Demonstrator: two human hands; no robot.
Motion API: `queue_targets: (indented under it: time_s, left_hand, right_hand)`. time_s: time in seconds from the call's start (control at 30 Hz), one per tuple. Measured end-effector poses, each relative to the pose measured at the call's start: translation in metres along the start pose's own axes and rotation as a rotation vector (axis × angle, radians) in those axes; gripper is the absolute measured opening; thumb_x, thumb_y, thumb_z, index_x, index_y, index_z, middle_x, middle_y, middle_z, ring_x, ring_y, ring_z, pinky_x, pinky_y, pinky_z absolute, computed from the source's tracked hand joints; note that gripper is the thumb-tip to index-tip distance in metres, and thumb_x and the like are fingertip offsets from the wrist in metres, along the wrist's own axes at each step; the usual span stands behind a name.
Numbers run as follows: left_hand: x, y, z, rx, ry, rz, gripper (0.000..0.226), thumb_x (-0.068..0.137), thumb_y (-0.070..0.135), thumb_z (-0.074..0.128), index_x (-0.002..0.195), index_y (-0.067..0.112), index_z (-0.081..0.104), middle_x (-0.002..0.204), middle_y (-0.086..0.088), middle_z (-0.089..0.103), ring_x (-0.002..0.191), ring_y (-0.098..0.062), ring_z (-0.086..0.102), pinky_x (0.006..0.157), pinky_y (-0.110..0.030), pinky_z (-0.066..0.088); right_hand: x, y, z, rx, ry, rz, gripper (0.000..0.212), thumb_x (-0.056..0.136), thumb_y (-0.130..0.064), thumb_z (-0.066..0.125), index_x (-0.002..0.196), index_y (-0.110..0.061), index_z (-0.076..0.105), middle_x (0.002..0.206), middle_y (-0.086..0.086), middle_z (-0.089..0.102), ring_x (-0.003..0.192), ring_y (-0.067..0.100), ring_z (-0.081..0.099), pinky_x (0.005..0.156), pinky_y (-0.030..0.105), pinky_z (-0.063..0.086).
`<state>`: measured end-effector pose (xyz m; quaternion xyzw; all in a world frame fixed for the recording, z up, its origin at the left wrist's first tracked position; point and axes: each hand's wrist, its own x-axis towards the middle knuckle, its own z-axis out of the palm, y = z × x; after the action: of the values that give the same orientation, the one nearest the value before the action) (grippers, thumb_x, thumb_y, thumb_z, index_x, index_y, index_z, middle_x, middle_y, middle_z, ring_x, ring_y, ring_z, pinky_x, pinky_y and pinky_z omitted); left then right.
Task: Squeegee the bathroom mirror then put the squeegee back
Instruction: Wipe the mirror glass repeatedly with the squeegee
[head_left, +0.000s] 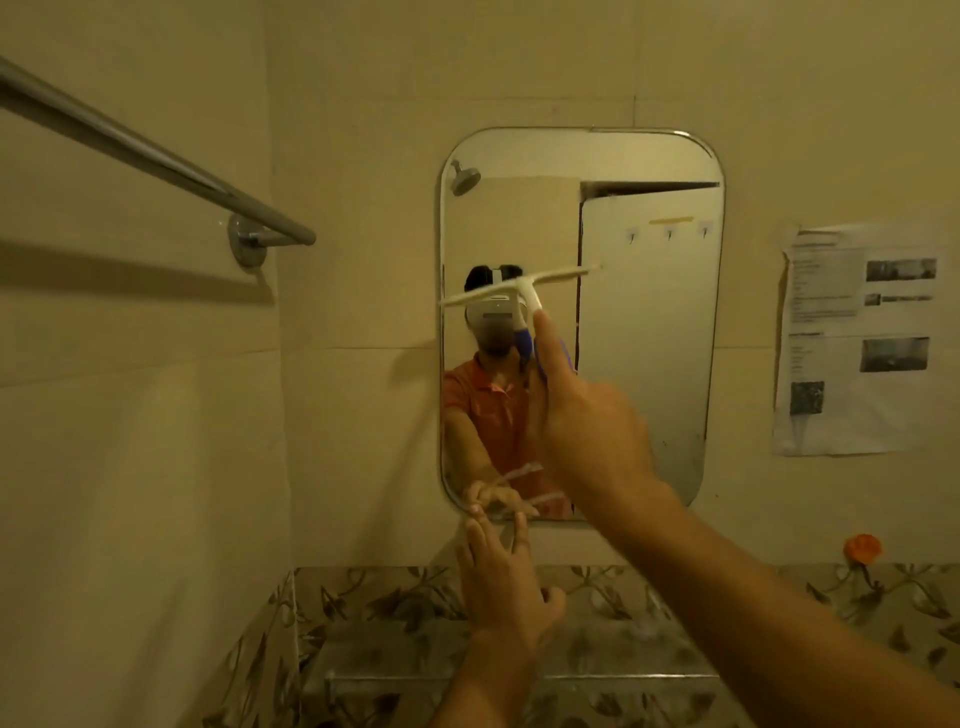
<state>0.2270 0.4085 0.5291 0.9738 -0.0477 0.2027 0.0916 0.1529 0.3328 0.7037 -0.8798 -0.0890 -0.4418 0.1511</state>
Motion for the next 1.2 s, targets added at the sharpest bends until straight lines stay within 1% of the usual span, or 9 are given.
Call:
queue_targets:
  time_s: [0.07,0.23,0.47,0.6,0.67,0.83,0.9,1.03,1.2]
  left_hand:
    - [0.0,0.002,-0.004,0.065,-0.038,-0.006,0.094,0.085,0.063,0.043,0.16,0.031,-0.003,0.162,-0.027,-0.01,0.144,-0.045,-0.005,0.115,-0.053,0.01]
    - [0.0,0.001,-0.006,0.178,-0.044,-0.015,0.092,0.085,0.065,0.034,0.16,0.03,-0.007,0.162,-0.029,-0.005,0.142,-0.046,0.002,0.11,-0.052,0.016]
    - [-0.005,0.001,-0.01,-0.006,-0.062,-0.005,0.09,0.082,0.058,0.044,0.16,0.031,0.011,0.163,-0.025,-0.005,0.146,-0.043,0.001,0.118,-0.052,0.012]
    - [-0.012,0.002,-0.02,-0.291,0.126,-0.059,0.091,0.083,0.066,0.027,0.154,0.01,0.033,0.155,-0.028,0.029,0.138,-0.048,0.034,0.11,-0.056,0.038]
    - [-0.007,0.003,-0.017,-0.118,0.094,0.002,0.097,0.084,0.077,0.015,0.159,0.016,0.018,0.158,-0.033,0.017,0.143,-0.055,0.022,0.113,-0.063,0.028]
    - [0.006,-0.002,0.008,0.059,-0.07,0.012,0.098,0.089,0.076,0.038,0.158,0.028,-0.011,0.164,-0.026,-0.007,0.15,-0.046,-0.006,0.12,-0.058,0.005]
    - [0.004,-0.001,0.008,0.052,-0.07,0.019,0.101,0.085,0.076,0.043,0.159,0.028,-0.008,0.162,-0.029,-0.004,0.149,-0.049,-0.001,0.118,-0.06,0.007]
    - [-0.003,-0.001,0.003,-0.045,0.099,0.051,0.095,0.064,0.057,0.058,0.152,0.022,0.042,0.153,-0.036,0.024,0.134,-0.052,0.033,0.107,-0.059,0.035]
    - [0.0,0.002,-0.009,0.051,-0.022,-0.013,0.097,0.079,0.061,0.046,0.16,0.031,0.002,0.163,-0.026,-0.004,0.146,-0.044,0.001,0.118,-0.052,0.01]
  right_hand:
    - [0.032,-0.006,-0.01,-0.043,-0.017,0.034,0.037,0.107,-0.024,0.038,0.143,-0.016,0.044,0.064,-0.006,0.041,0.052,0.007,0.04,0.057,0.027,0.047]
    - [0.058,-0.016,-0.02,-0.095,-0.021,0.039,0.07,0.108,-0.026,0.04,0.16,-0.034,-0.007,0.069,0.0,0.044,0.053,0.01,0.046,0.041,0.022,0.028]
    - [-0.003,-0.003,0.009,-0.022,-0.118,0.13,0.075,0.106,-0.037,0.037,0.156,-0.039,-0.02,0.079,0.002,0.052,0.055,0.012,0.046,0.046,0.025,0.032]
    - [-0.071,0.009,0.036,-0.074,-0.233,0.158,0.082,0.106,-0.033,0.04,0.153,-0.036,-0.027,0.068,-0.009,0.042,0.052,0.005,0.046,0.043,0.018,0.033]
    - [-0.1,0.016,0.051,-0.081,-0.346,0.207,0.08,0.106,-0.033,0.038,0.155,-0.032,-0.024,0.074,-0.008,0.047,0.056,0.005,0.047,0.048,0.016,0.038]
    - [-0.114,0.026,0.062,-0.095,-0.545,0.258,0.085,0.106,-0.038,0.045,0.157,-0.026,-0.022,0.117,0.001,0.064,0.084,0.01,0.06,0.083,0.024,0.054]
    - [-0.108,0.022,0.048,-0.066,-0.492,0.231,0.08,0.107,-0.042,0.037,0.156,-0.027,-0.024,0.103,-0.003,0.063,0.072,0.005,0.055,0.069,0.017,0.05]
    - [-0.067,0.014,0.013,0.021,-0.218,0.127,0.076,0.107,-0.045,0.032,0.15,-0.041,-0.03,0.073,-0.012,0.047,0.051,0.002,0.043,0.043,0.012,0.025]
    - [0.033,0.002,-0.024,0.001,-0.02,0.073,0.066,0.108,-0.032,0.035,0.157,-0.041,-0.008,0.077,0.007,0.058,0.056,0.018,0.056,0.044,0.026,0.037]
